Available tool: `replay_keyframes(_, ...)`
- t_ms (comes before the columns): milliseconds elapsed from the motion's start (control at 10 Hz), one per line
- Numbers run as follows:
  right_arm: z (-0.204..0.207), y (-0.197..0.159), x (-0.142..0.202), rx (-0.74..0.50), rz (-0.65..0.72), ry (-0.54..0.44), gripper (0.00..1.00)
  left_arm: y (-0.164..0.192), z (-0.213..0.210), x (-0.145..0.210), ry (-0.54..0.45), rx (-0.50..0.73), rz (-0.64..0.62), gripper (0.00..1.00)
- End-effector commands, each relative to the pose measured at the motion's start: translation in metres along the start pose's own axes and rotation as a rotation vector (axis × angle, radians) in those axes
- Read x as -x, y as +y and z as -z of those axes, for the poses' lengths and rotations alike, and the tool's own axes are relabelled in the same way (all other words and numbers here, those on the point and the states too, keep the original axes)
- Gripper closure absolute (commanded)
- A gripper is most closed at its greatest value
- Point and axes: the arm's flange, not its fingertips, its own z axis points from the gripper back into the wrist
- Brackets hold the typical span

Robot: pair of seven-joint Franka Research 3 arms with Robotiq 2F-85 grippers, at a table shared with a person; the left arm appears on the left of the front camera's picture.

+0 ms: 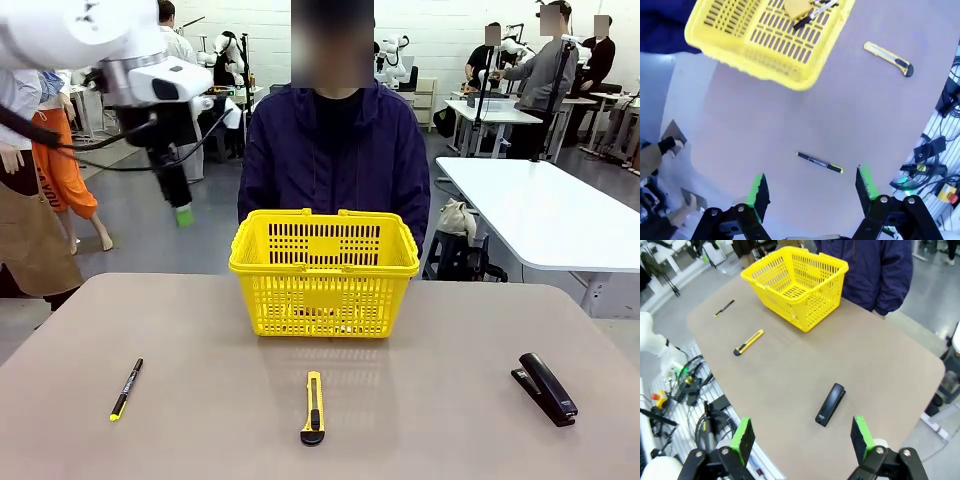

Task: Place the items the person wants into the basket.
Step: Pick up the item the person points to and place it in the Market Basket.

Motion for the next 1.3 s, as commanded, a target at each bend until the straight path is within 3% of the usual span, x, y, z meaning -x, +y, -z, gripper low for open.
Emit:
replay_keyframes(0,0.001,-0.001,-0.001,-0.021,-0.014,-0.032,0.0,-0.013,0.006,0.012,-0.05,-0.019,-0.071,0.1)
replay_keyframes(300,0.001,-0.001,-0.001,-0.021,-0.014,-0.032,0.0,-0.004,0.018,-0.002,-0.034,-0.001,-0.101,0.1)
replay_keyframes(400,0.001,-0.001,-0.001,-0.021,-0.014,-0.032,0.0,-0.011,0.005,0.016,-0.026,-0.014,-0.073,0.1)
replay_keyframes(1200,0.001,-0.001,-0.001,-0.021,-0.014,-0.032,0.0,-0.01,0.006,0.012,-0.034,-0.009,-0.081,0.1)
